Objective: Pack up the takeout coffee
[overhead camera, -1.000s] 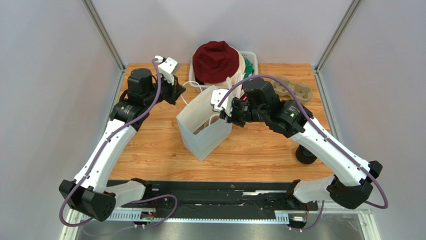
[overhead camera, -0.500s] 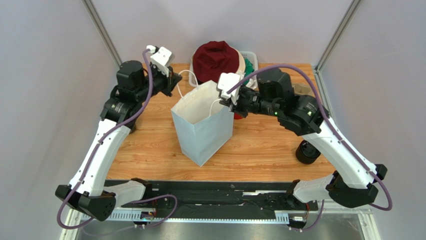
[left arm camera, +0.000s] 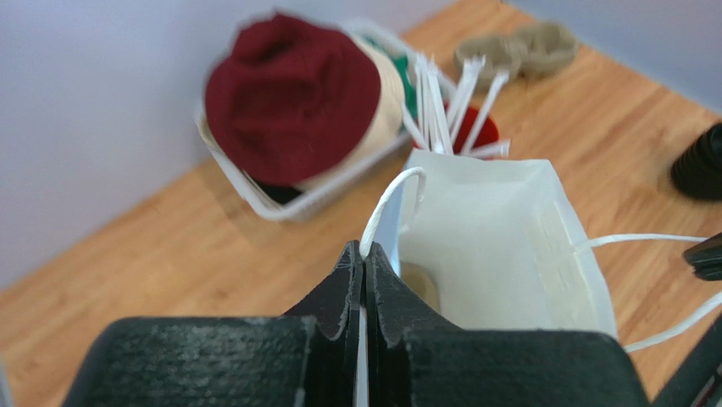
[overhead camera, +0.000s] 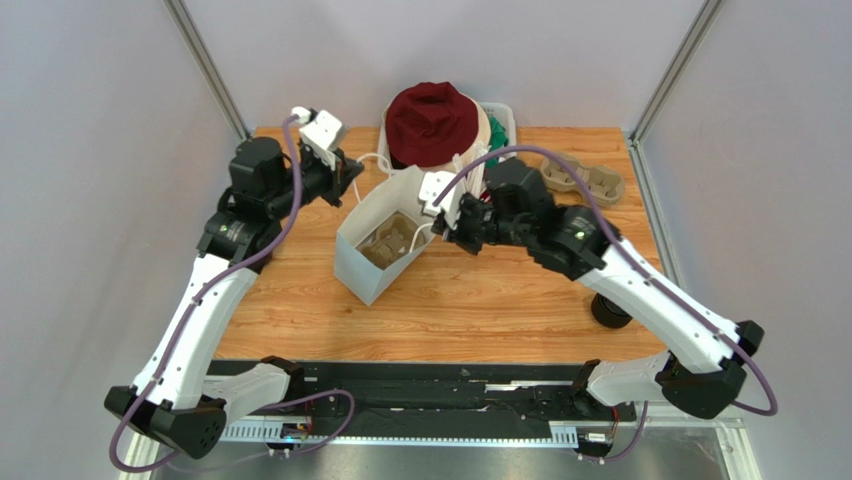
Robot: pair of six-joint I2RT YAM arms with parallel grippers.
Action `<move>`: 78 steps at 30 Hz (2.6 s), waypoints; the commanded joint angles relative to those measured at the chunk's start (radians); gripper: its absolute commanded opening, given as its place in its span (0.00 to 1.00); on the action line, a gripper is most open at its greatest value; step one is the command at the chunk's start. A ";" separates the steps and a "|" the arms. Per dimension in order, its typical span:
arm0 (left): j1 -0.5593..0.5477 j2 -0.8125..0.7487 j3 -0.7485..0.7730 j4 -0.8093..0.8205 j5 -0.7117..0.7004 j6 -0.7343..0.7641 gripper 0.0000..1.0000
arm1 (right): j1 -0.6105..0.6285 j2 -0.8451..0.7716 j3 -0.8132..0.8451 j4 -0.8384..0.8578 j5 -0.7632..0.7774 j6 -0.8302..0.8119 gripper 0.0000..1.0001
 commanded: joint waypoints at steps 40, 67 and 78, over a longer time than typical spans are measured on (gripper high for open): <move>-0.078 -0.044 -0.058 -0.301 0.303 0.361 0.05 | 0.241 -0.113 -0.580 0.060 -0.025 -0.006 0.00; -0.089 -0.059 -0.017 -0.297 0.151 0.350 0.04 | 0.293 -0.072 -0.433 0.081 0.198 -0.050 0.00; -0.089 0.007 0.047 -0.176 -0.091 0.265 0.08 | 0.258 0.014 -0.283 0.251 0.454 -0.066 0.00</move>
